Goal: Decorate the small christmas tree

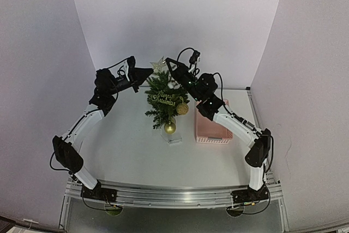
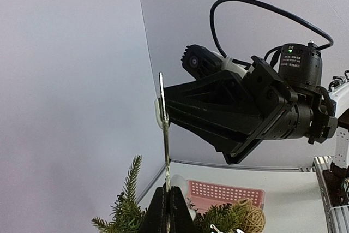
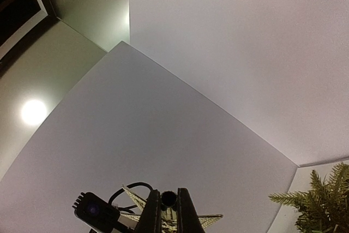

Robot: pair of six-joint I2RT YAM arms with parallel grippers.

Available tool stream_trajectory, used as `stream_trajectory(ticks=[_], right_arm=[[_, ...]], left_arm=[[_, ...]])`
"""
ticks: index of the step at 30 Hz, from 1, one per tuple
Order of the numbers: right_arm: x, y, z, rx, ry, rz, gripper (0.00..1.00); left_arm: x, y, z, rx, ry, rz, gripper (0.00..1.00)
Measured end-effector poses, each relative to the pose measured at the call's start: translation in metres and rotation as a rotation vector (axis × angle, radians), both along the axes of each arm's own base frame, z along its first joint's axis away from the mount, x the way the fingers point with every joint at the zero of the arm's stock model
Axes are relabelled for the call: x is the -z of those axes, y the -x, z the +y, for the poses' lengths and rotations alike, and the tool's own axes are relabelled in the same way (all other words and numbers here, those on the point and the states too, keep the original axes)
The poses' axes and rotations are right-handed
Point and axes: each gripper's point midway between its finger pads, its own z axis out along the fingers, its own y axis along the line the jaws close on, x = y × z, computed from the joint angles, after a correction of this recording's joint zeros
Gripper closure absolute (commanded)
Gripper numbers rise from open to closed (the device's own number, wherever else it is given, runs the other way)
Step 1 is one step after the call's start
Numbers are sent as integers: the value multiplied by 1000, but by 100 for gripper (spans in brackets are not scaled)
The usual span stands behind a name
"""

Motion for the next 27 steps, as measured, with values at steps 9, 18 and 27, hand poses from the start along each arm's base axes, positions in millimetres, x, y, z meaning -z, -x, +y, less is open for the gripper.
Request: stream_trajectory(ticks=[9, 18, 27], right_arm=[[6, -1, 2, 3, 23, -3, 50], [46, 1, 2, 53, 252, -18, 35], [9, 59, -25, 4, 679, -254, 37]], left_arm=[[13, -6, 1, -32, -60, 5, 100], [31, -11, 13, -44, -184, 45, 100], [23, 5, 50, -56, -370, -5, 100]])
